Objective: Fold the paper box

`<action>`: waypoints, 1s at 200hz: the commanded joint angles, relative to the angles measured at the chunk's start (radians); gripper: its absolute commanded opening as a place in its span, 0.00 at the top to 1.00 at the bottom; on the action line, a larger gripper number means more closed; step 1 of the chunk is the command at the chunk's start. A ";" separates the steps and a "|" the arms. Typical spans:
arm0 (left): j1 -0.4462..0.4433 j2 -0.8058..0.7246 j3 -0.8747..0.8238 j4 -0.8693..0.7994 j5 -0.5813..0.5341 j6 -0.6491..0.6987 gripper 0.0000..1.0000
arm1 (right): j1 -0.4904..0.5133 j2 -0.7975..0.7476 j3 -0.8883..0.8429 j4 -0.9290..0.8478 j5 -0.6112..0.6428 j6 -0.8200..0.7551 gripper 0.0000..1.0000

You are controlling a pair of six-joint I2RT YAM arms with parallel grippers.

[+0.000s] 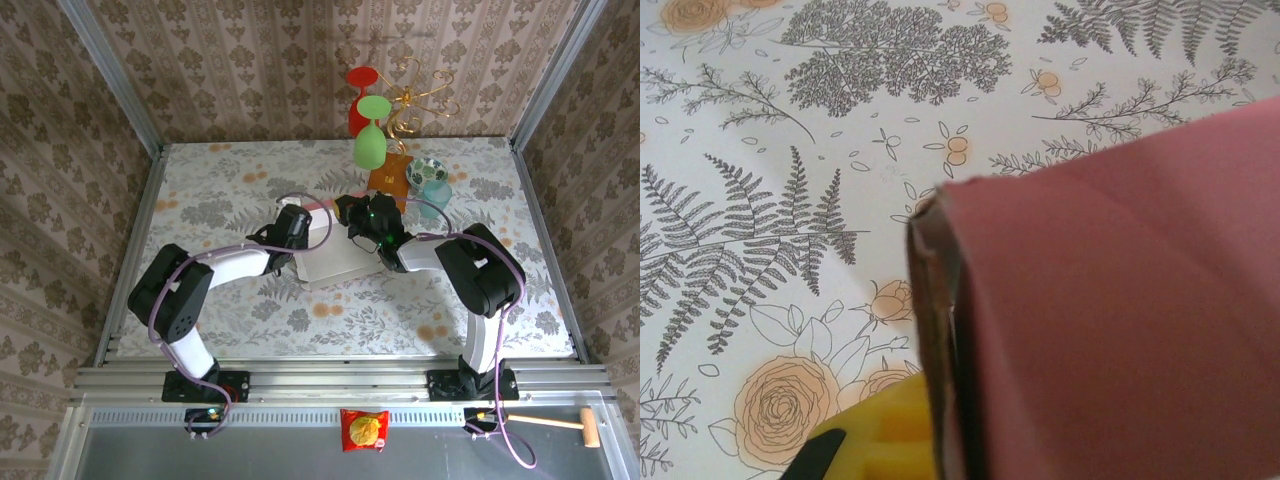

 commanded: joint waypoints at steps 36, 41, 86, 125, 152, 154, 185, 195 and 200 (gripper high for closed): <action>0.019 0.004 0.043 -0.143 -0.094 -0.057 1.00 | 0.023 -0.005 -0.012 -0.079 -0.053 0.012 0.93; 0.018 0.003 0.041 -0.142 -0.092 -0.056 1.00 | 0.023 -0.006 -0.011 -0.081 -0.052 0.011 0.91; 0.018 -0.017 0.017 -0.113 -0.084 -0.012 1.00 | 0.008 -0.050 -0.028 -0.088 -0.037 -0.011 0.65; 0.030 -0.061 -0.022 -0.079 -0.046 0.049 1.00 | -0.005 -0.183 -0.058 -0.190 -0.008 -0.043 0.44; 0.045 -0.095 -0.046 -0.079 -0.030 0.081 1.00 | -0.033 -0.320 -0.100 -0.314 0.018 -0.075 0.37; 0.046 -0.098 -0.049 -0.079 -0.029 0.084 1.00 | -0.036 -0.329 -0.103 -0.323 0.020 -0.078 0.37; 0.053 -0.143 -0.085 -0.068 -0.012 0.137 1.00 | -0.102 -0.443 -0.124 -0.466 0.021 -0.143 0.45; 0.054 -0.155 -0.096 -0.063 -0.008 0.149 1.00 | -0.125 -0.442 -0.110 -0.496 0.000 -0.159 0.49; 0.053 -0.160 -0.100 -0.064 -0.004 0.154 1.00 | -0.135 -0.436 -0.100 -0.504 -0.013 -0.170 0.51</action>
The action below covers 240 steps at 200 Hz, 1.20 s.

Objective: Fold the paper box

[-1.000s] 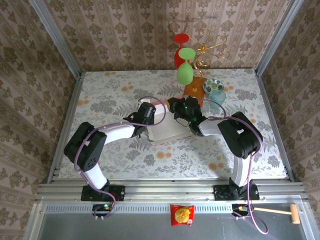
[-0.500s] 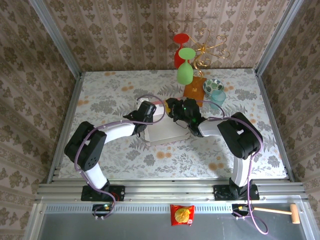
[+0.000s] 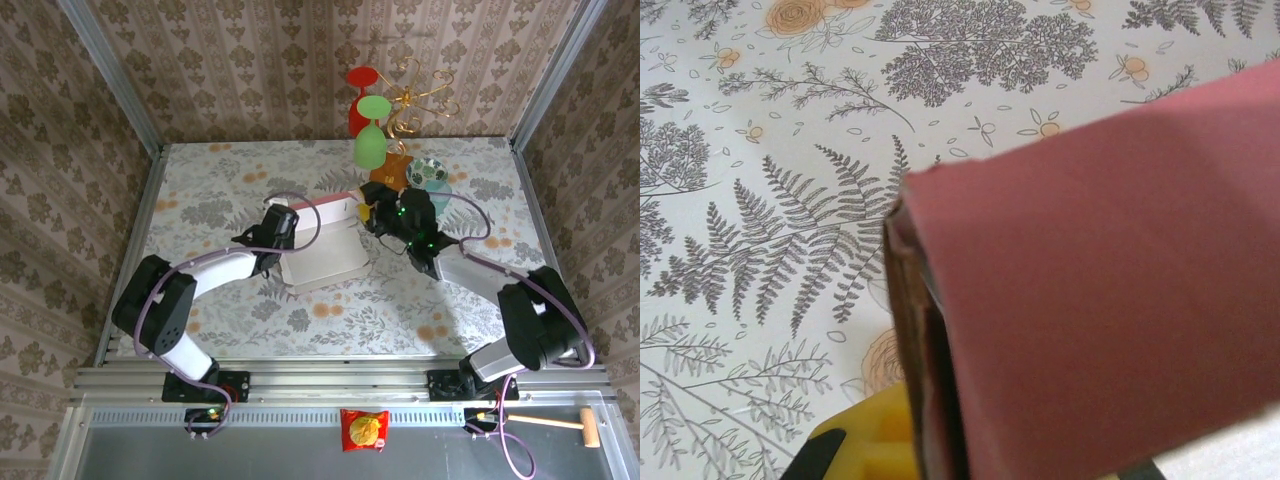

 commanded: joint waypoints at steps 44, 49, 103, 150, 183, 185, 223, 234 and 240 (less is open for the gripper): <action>0.008 -0.059 -0.053 -0.003 0.028 0.068 1.00 | -0.062 0.099 0.197 -0.314 -0.070 -0.241 0.58; 0.008 -0.059 -0.053 -0.002 0.029 0.064 1.00 | -0.060 0.111 0.214 -0.329 -0.073 -0.253 0.58; 0.008 -0.054 -0.044 -0.011 0.035 0.059 1.00 | -0.064 0.242 0.315 -0.385 -0.113 -0.317 0.56; 0.008 -0.045 -0.036 -0.014 0.044 0.056 1.00 | -0.041 0.295 0.321 -0.322 -0.143 -0.272 0.53; 0.008 -0.043 -0.035 -0.015 0.049 0.056 1.00 | -0.022 0.314 0.329 -0.316 -0.143 -0.263 0.50; 0.008 -0.044 -0.035 -0.015 0.050 0.056 1.00 | -0.019 0.314 0.331 -0.316 -0.143 -0.263 0.50; 0.008 -0.044 -0.033 -0.014 0.063 0.055 1.00 | -0.010 0.323 0.332 -0.301 -0.146 -0.251 0.57; 0.008 -0.044 -0.031 -0.015 0.067 0.055 1.00 | -0.008 0.325 0.334 -0.298 -0.146 -0.247 0.61; 0.008 -0.045 -0.031 -0.015 0.069 0.055 1.00 | -0.009 0.325 0.335 -0.295 -0.148 -0.245 0.65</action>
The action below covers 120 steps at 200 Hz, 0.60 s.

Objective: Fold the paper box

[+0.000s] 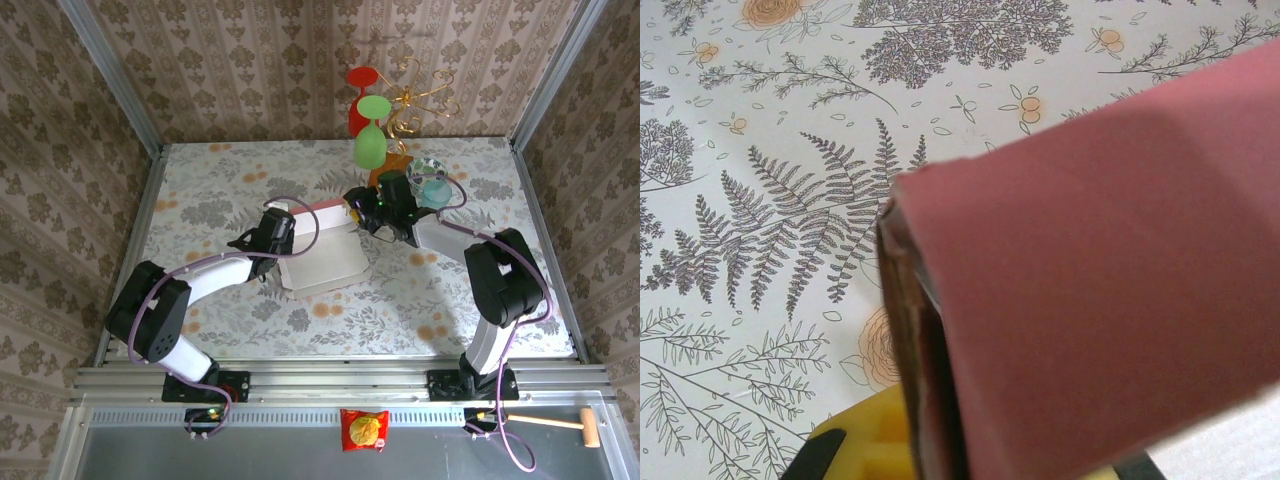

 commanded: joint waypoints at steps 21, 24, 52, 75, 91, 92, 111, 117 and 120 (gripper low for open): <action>0.011 -0.002 0.013 -0.024 0.039 0.017 1.00 | 0.006 0.016 0.030 0.049 -0.015 0.015 0.74; 0.012 -0.001 0.014 -0.026 0.042 0.017 1.00 | 0.006 0.016 0.029 0.051 -0.016 0.017 0.72; 0.026 -0.004 0.034 -0.065 0.065 0.010 1.00 | 0.004 -0.007 0.028 0.057 -0.028 0.029 0.53; 0.059 -0.017 0.079 -0.155 0.109 -0.010 1.00 | -0.006 -0.073 0.006 0.020 -0.019 0.020 0.42; 0.093 -0.018 0.129 -0.242 0.182 -0.018 1.00 | -0.021 -0.154 -0.037 -0.028 0.013 -0.005 0.40; 0.095 -0.018 0.132 -0.249 0.186 -0.018 1.00 | -0.023 -0.166 -0.043 -0.034 0.017 -0.009 0.40; 0.129 -0.017 0.179 -0.346 0.252 -0.025 1.00 | -0.043 -0.254 -0.116 -0.097 0.054 -0.044 0.43; 0.140 -0.016 0.189 -0.372 0.271 -0.031 1.00 | -0.044 -0.285 -0.154 -0.108 0.063 -0.052 0.45; 0.144 -0.015 0.196 -0.385 0.279 -0.034 1.00 | -0.046 -0.296 -0.168 -0.111 0.065 -0.054 0.46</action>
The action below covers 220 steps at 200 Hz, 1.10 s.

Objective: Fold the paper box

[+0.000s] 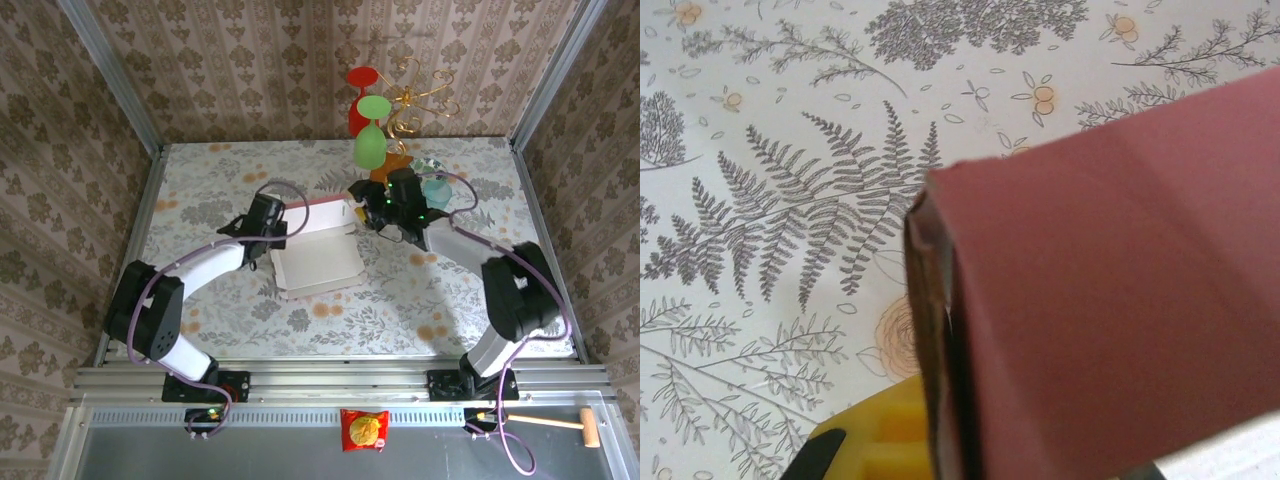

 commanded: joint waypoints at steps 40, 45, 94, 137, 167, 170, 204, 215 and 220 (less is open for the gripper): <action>0.059 -0.003 0.099 -0.246 0.189 -0.056 1.00 | -0.006 -0.144 -0.300 -0.012 0.071 -0.025 0.68; 0.059 0.001 0.102 -0.250 0.198 -0.062 1.00 | -0.007 -0.135 -0.304 0.003 0.077 -0.031 0.71; 0.097 0.043 0.174 -0.342 0.252 -0.087 1.00 | -0.012 0.049 -0.225 0.028 0.091 -0.067 0.78; 0.101 0.061 0.204 -0.370 0.289 -0.093 1.00 | 0.000 0.169 -0.152 0.051 0.095 -0.056 0.77; 0.101 0.064 0.216 -0.377 0.300 -0.099 1.00 | 0.003 0.218 -0.099 0.048 0.111 -0.047 0.73; 0.101 0.065 0.218 -0.378 0.301 -0.098 1.00 | 0.003 0.222 -0.095 0.048 0.112 -0.044 0.73; 0.101 0.067 0.226 -0.380 0.309 -0.107 1.00 | 0.011 0.251 -0.045 0.023 0.113 -0.050 0.70; 0.101 0.067 0.226 -0.376 0.312 -0.111 1.00 | 0.016 0.254 -0.040 0.023 0.111 -0.051 0.70; 0.101 0.069 0.226 -0.375 0.315 -0.113 1.00 | 0.019 0.257 -0.037 0.025 0.111 -0.049 0.70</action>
